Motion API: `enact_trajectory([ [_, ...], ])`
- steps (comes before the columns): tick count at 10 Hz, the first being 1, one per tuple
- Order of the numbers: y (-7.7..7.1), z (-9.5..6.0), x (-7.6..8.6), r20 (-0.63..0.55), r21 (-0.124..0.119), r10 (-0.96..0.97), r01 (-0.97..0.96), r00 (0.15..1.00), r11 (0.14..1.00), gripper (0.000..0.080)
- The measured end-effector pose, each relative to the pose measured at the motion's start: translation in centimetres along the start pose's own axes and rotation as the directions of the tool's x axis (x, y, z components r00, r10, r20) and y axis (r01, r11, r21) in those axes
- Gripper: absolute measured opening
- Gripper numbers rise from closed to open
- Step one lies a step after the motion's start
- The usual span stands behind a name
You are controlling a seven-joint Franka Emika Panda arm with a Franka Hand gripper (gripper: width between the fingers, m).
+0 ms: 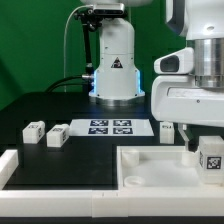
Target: Assemble one leg
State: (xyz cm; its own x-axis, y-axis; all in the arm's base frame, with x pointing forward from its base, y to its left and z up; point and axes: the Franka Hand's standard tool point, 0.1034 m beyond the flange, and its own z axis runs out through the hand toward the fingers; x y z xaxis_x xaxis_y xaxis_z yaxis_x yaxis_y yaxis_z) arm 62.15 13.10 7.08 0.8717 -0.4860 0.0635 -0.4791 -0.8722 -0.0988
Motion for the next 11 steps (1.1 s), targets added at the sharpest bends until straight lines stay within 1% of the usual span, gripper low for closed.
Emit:
enact_trajectory([
  [1, 0.1, -0.2, 0.3, 0.003, -0.003, -0.133, 0.133, 0.991, 0.991, 0.0649],
  [2, 0.2, -0.4, 0.7, 0.002, -0.005, -0.265, 0.265, 0.964, 0.964, 0.0649],
  [4, 0.6, -0.4, 1.1, 0.001, -0.011, -0.442, 0.442, 0.897, 0.897, 0.0649],
  [6, 0.8, -0.5, 1.4, 0.000, -0.021, -0.573, 0.573, 0.820, 0.819, 0.0649],
  [8, 0.8, -0.5, 1.4, 0.001, -0.021, -0.573, 0.573, 0.820, 0.820, 0.0649],
  [10, 0.8, -0.5, 1.4, 0.001, -0.021, -0.572, 0.572, 0.820, 0.820, 0.0390],
  [11, 0.8, -0.5, 1.4, 0.001, -0.021, -0.562, 0.562, 0.827, 0.827, 0.0390],
])
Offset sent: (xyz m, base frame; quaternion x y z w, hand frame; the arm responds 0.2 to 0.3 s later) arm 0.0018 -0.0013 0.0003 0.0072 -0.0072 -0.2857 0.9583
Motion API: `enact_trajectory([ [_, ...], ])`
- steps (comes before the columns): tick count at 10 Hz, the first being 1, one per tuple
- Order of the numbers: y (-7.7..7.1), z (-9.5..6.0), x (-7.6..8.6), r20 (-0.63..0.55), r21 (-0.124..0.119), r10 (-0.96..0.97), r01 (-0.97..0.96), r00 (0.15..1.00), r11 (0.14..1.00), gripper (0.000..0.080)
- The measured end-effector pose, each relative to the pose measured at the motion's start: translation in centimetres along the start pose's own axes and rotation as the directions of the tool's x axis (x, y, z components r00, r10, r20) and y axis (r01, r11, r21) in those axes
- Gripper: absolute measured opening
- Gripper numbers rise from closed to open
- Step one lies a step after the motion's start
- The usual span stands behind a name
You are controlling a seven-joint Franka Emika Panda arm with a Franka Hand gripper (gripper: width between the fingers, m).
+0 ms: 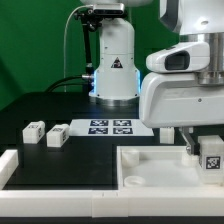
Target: Assemble one leg
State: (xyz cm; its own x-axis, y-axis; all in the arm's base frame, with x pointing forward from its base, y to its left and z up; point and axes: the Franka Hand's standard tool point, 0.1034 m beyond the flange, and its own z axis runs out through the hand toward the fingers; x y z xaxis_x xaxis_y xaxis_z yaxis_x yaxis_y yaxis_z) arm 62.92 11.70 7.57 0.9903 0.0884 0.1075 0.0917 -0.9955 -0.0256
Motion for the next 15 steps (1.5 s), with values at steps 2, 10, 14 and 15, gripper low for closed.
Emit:
enact_trajectory([
  [2, 0.01, 0.02, -0.01, 0.000, 0.000, 0.038, -0.038, 0.999, 0.999, 0.0292],
  [10, -0.31, 0.26, -0.50, -0.019, -0.009, 0.943, -0.943, 0.332, 0.332, 0.0293],
  [14, -0.25, 0.29, -0.51, -0.014, -0.010, 0.991, -0.991, 0.131, 0.131, 0.0293],
  [15, -0.29, 0.31, -0.52, -0.013, -0.010, 0.986, -0.986, 0.168, 0.168, 0.0391],
])
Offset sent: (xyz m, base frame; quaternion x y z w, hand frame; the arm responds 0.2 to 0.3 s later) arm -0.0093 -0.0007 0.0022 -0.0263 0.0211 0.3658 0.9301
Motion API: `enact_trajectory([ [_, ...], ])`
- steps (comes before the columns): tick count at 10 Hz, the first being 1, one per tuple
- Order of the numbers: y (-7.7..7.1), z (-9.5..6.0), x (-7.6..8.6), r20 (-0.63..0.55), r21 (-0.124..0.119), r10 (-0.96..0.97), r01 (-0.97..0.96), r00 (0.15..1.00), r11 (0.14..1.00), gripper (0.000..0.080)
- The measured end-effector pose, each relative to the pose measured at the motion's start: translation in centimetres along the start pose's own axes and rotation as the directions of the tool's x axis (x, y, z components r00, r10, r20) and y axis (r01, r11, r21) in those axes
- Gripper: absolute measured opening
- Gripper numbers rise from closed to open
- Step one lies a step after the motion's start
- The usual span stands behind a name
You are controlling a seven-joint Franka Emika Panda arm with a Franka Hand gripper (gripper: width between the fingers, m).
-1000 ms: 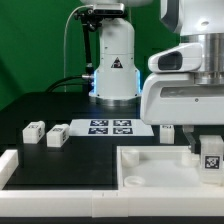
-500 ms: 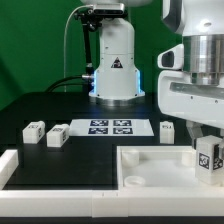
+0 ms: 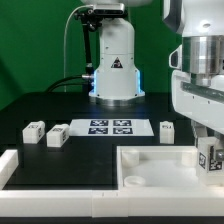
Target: Assemble one leg
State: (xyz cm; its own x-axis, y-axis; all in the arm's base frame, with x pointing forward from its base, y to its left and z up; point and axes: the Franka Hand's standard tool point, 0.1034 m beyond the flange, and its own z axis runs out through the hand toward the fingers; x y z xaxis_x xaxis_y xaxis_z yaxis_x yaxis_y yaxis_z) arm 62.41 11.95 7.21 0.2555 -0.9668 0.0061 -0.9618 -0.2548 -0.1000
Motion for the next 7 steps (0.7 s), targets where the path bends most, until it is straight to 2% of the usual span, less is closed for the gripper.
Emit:
enact_trajectory([
  [1, 0.00, 0.02, -0.01, -0.001, 0.002, -0.030, 0.030, 1.000, 1.000, 0.0391],
  [2, -0.04, 0.01, 0.00, -0.003, 0.004, -0.155, 0.155, 0.988, 0.988, 0.0568],
  [3, -0.04, 0.04, -0.01, -0.006, 0.006, -0.319, 0.319, 0.948, 0.948, 0.0633],
  [5, -0.06, 0.06, -0.64, -0.006, 0.004, -0.499, 0.499, 0.867, 0.866, 0.0644],
  [7, -0.25, -0.15, -0.78, -0.010, -0.011, -0.764, 0.764, 0.645, 0.645, 0.0649],
])
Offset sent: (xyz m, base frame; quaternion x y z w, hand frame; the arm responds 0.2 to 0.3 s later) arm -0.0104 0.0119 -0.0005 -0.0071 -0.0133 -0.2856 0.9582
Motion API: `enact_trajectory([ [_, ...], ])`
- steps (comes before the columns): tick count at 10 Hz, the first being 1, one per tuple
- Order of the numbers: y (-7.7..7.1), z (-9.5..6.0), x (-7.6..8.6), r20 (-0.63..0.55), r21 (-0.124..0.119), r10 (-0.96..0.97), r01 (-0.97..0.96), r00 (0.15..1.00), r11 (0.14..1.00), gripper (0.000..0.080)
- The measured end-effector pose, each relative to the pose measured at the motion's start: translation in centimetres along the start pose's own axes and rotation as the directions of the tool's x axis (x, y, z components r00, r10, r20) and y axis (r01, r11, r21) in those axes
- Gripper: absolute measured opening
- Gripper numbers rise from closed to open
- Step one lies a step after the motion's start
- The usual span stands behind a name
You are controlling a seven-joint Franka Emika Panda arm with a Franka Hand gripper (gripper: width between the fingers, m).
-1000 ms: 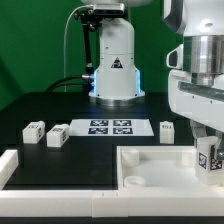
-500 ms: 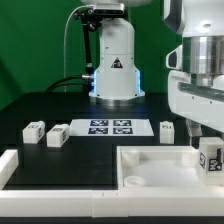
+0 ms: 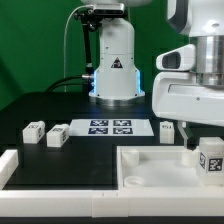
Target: Assemble one leg
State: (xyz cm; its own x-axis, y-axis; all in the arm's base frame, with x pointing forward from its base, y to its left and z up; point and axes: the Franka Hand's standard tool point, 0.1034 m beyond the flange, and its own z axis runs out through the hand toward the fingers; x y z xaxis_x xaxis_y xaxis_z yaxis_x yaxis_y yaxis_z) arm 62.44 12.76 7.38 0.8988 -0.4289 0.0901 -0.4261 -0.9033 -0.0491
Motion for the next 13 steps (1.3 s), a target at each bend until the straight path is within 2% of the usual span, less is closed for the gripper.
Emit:
enact_trajectory([
  [2, 0.6, -0.1, 0.6, -0.002, -0.007, -0.246, 0.246, 0.969, 0.969, 0.0649],
  [4, 1.4, 0.0, 1.3, 0.000, -0.014, -0.454, 0.454, 0.891, 0.891, 0.0649],
  [6, 1.5, 0.0, 1.4, 0.000, -0.029, -0.548, 0.548, 0.836, 0.836, 0.0649],
  [8, 1.6, 0.0, 1.4, 0.000, -0.030, -0.546, 0.546, 0.838, 0.838, 0.0622],
  [10, 1.6, 0.0, 1.4, 0.000, -0.030, -0.545, 0.545, 0.838, 0.838, 0.0290],
  [12, 1.6, 0.1, 1.4, -0.001, -0.029, -0.497, 0.497, 0.868, 0.867, 0.0290],
  [13, 1.6, 0.1, 1.4, -0.004, -0.023, -0.378, 0.378, 0.926, 0.925, 0.0290],
])
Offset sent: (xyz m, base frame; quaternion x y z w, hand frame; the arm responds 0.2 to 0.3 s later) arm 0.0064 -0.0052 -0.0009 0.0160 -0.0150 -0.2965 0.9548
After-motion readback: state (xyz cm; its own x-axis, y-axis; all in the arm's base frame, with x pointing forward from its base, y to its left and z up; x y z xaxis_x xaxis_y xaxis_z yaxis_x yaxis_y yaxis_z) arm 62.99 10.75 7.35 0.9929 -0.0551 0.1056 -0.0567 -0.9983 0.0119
